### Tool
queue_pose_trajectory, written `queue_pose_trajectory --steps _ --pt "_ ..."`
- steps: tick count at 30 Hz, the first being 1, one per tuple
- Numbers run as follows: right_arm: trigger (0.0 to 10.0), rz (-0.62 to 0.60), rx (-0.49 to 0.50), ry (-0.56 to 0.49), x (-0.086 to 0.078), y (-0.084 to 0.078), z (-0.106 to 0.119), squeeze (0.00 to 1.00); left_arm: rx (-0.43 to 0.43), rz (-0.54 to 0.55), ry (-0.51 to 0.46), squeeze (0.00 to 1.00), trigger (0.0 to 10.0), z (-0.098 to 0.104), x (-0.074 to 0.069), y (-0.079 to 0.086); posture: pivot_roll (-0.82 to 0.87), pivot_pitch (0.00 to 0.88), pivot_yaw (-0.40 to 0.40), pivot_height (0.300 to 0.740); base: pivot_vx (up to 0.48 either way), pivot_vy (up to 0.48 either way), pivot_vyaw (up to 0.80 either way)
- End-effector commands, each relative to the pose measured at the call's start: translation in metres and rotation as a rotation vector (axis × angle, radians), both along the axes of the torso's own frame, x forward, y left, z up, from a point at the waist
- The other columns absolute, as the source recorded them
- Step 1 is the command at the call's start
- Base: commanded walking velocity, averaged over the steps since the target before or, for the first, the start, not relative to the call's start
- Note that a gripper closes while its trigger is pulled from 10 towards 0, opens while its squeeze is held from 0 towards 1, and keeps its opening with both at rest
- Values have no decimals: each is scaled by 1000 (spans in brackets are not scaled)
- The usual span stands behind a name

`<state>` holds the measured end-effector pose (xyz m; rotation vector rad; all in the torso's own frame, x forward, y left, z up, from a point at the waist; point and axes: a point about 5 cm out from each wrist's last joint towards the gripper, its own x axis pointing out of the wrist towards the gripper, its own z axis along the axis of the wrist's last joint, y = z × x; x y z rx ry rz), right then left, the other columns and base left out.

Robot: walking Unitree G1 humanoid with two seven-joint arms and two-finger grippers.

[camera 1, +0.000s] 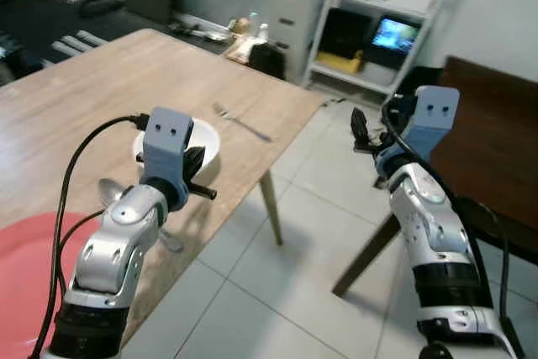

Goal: Setting the table

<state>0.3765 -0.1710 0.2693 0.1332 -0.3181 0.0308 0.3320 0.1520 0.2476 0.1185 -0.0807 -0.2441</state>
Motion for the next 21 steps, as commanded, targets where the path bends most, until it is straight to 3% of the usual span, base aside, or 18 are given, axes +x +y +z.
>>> queue_pose_trajectory --steps 1,21 --pt "10000 -12 4 13 -1 -3 -4 0 5 -2 12 0 10000 -4 0 0 40 171 9 740 0 0 -800" --pt "10000 -14 4 15 -1 -4 -4 0 3 -3 12 0 10000 -4 0 0 38 174 8 740 0 0 -800"
